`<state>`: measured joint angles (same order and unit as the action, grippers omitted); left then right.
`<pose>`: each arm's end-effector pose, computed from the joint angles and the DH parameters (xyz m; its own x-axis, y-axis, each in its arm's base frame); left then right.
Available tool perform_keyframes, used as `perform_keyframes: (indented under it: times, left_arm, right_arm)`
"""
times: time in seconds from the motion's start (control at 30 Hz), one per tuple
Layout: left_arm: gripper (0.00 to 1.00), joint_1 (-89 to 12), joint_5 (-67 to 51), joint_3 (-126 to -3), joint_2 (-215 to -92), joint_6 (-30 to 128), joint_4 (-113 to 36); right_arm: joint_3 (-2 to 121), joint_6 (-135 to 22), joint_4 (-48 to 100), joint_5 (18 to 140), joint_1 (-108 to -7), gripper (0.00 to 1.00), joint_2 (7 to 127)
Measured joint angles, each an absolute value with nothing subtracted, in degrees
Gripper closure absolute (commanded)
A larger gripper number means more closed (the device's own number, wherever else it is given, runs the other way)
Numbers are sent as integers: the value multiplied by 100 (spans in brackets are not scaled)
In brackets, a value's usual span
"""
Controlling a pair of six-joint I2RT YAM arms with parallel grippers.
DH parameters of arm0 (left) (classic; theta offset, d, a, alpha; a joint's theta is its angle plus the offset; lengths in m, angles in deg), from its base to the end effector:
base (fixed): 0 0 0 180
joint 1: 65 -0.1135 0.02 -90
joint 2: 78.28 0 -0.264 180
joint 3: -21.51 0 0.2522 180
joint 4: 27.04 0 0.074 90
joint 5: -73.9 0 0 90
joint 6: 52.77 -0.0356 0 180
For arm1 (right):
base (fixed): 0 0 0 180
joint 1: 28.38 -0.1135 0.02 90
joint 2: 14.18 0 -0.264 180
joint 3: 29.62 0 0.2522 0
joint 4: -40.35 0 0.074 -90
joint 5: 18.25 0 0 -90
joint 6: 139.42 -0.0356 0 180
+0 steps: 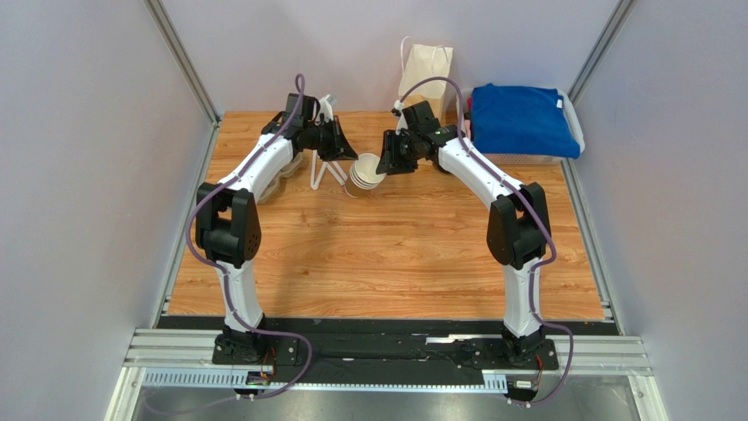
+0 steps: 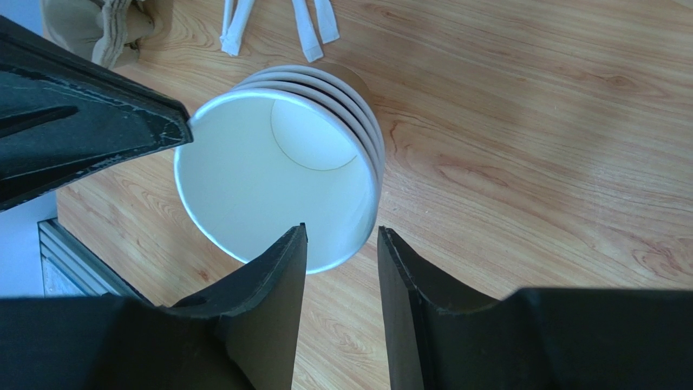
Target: Pack the takeout coffee
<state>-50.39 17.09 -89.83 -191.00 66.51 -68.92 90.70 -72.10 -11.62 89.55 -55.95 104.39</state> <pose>0.4302 -0.1323 0.2798 -0.8703 -0.1961 -0.4517 0.1963 0.7032 -0.6834 0.4093 0.2260 0.2701 -0.8653 -0.0377 -0.4998 -0.3039 0.8324 0.4635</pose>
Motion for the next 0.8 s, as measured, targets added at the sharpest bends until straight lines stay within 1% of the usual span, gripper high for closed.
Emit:
perform_keyframes:
  times: [0.1,0.13,0.2,0.27,0.43,0.53,0.73,0.8]
  left_arm:
    - [100,-5048,1715,-8942,-19100,6653,-6878]
    - [100,-5048,1715,-8933,-19100,6653,-6881]
    - [100,-5052,1724,-8915,-19100,6653,-6881]
    - [100,-5054,1733,-8913,-19100,6653,-6878]
    - [100,-5078,1811,-8907,-19100,6656,-6865]
    - [100,-5092,1868,-8880,-19100,6658,-6852]
    - [100,-5151,1947,-8773,-19081,6699,-6830]
    - [100,-5162,1956,-8758,-19076,6715,-6819]
  right_arm:
    - [9070,-7219,-1176,8890,-5595,59,10476]
    - [9070,-7225,-1180,8872,-5595,60,10478]
    - [9070,-7238,-1180,8872,-5595,71,10478]
    - [9070,-7249,-1178,8883,-5595,73,10480]
    - [9140,-7319,-1169,9030,-5595,73,10583]
    - [9145,-7361,-1171,9076,-5595,67,10677]
    - [9145,-7426,-1184,9084,-5595,63,10764]
    - [9145,-7446,-1180,9071,-5595,68,10764]
